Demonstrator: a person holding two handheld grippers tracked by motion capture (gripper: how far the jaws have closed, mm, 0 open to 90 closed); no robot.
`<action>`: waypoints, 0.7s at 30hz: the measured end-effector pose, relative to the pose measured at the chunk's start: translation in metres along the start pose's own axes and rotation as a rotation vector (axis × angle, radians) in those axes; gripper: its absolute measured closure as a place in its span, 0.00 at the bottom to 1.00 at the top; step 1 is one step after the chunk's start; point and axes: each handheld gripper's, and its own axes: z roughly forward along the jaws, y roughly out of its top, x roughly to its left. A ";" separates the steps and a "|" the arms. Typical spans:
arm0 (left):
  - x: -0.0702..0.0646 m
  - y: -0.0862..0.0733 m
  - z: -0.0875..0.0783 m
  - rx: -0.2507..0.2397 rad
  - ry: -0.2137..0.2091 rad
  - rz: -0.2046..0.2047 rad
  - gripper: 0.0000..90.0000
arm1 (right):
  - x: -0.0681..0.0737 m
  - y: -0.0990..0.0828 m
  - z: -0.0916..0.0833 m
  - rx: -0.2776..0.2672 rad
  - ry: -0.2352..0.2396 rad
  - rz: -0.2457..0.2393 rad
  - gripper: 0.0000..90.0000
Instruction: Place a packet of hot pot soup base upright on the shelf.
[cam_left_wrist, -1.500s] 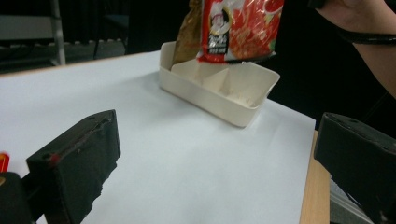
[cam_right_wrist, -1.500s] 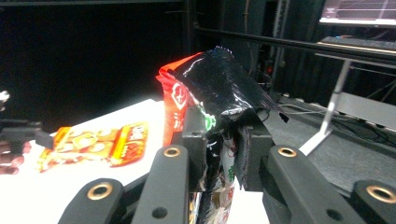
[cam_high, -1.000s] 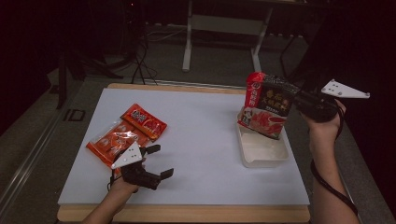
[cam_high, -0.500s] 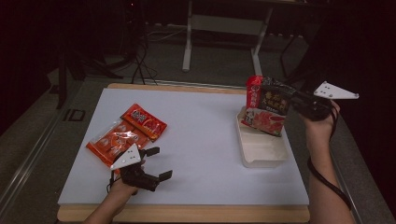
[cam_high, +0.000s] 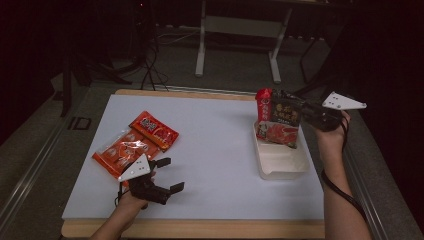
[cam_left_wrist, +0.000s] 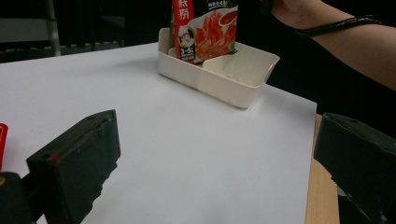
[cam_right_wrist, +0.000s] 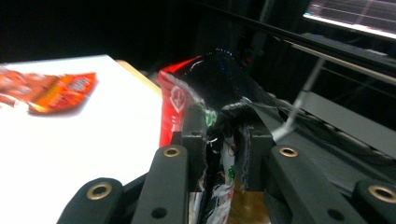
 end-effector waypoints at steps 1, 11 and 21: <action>0.000 0.000 0.000 -0.001 -0.001 0.002 0.01 | 0.000 -0.001 0.001 -0.001 0.008 0.007 0.84; 0.000 -0.001 0.001 0.003 0.000 -0.002 0.01 | -0.002 -0.016 0.002 -0.025 0.054 0.048 0.83; 0.000 -0.003 0.001 0.004 0.002 -0.004 0.01 | -0.002 -0.031 -0.001 -0.014 0.032 0.105 0.81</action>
